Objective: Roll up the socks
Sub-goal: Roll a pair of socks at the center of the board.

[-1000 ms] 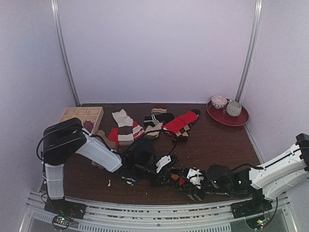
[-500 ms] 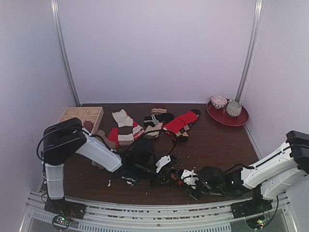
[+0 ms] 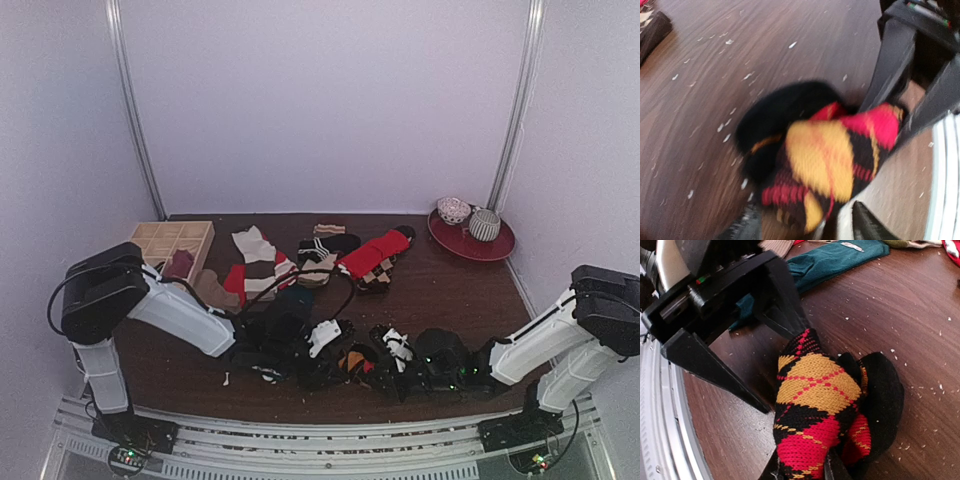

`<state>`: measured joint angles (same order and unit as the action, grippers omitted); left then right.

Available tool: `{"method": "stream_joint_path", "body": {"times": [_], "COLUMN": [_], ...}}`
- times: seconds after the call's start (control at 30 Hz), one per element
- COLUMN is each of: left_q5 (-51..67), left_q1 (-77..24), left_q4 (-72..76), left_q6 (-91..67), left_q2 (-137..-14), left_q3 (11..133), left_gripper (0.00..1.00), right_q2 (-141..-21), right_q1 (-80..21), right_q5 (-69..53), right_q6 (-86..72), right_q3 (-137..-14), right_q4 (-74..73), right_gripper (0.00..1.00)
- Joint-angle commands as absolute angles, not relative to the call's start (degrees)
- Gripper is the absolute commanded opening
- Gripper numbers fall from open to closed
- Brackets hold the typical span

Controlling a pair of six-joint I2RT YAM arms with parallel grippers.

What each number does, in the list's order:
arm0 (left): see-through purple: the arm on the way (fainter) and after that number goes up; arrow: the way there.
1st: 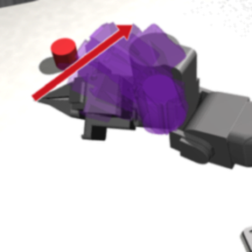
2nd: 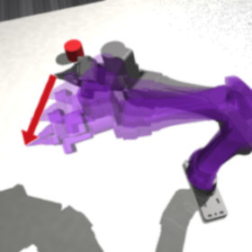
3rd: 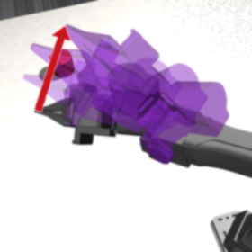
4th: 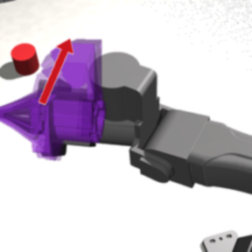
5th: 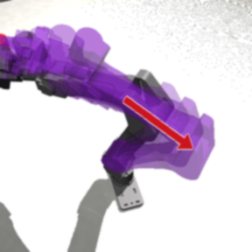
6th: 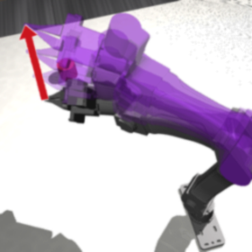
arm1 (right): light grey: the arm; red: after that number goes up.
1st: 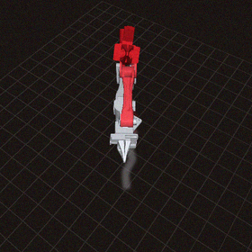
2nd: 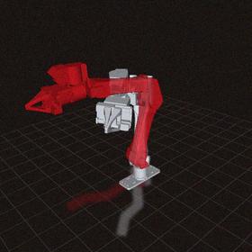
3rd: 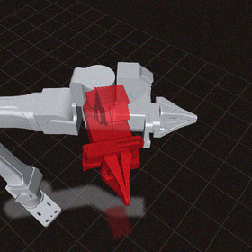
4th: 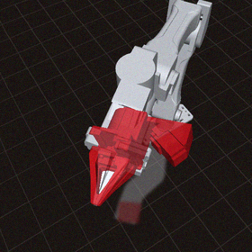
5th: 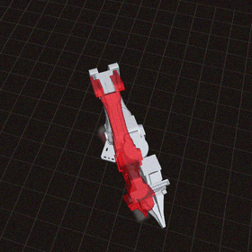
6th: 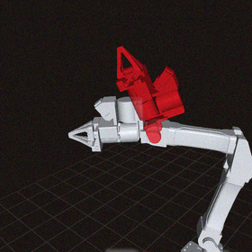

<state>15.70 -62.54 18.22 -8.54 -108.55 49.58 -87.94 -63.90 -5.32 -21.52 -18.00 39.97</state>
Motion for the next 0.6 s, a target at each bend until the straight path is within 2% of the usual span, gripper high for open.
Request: {"method": "stream_joint_path", "body": {"times": [0.0,0.17,0.23,0.47,0.57], "left_q5": [9.24,12.48,14.64,23.58,27.81], "left_q1": [-63.01,-63.37,-63.37,-62.92,-62.58], "left_q4": [23.32,39.97,43.35,37.41,34.58], "left_q6": [-3.57,4.60,7.44,13.83,14.41], "left_q2": [-101.47,-93.69,-94.39,-106.69,-109.78], "left_q3": [43.62,34.47,35.06,45.86,48.15], "left_gripper": [0.65,0.68,0.68,0.64,0.60], "right_q2": [-94.12,-97.45,-99.15,-101.20,-101.23], "right_q1": [-63.48,-63.29,-63.31,-63.27,-62.86], "right_q5": [-13.28,-15.90,-16.61,-17.13,-16.75], "right_q6": [-32.02,-35.73,-36.54,-36.84,-36.25], "right_q3": [-12.78,-11.34,-10.75,-10.84,-11.11], "right_q4": [31.05,36.04,37.96,39.48,38.37], "right_gripper": [0.14,0.14,0.13,0.13,0.13]}}
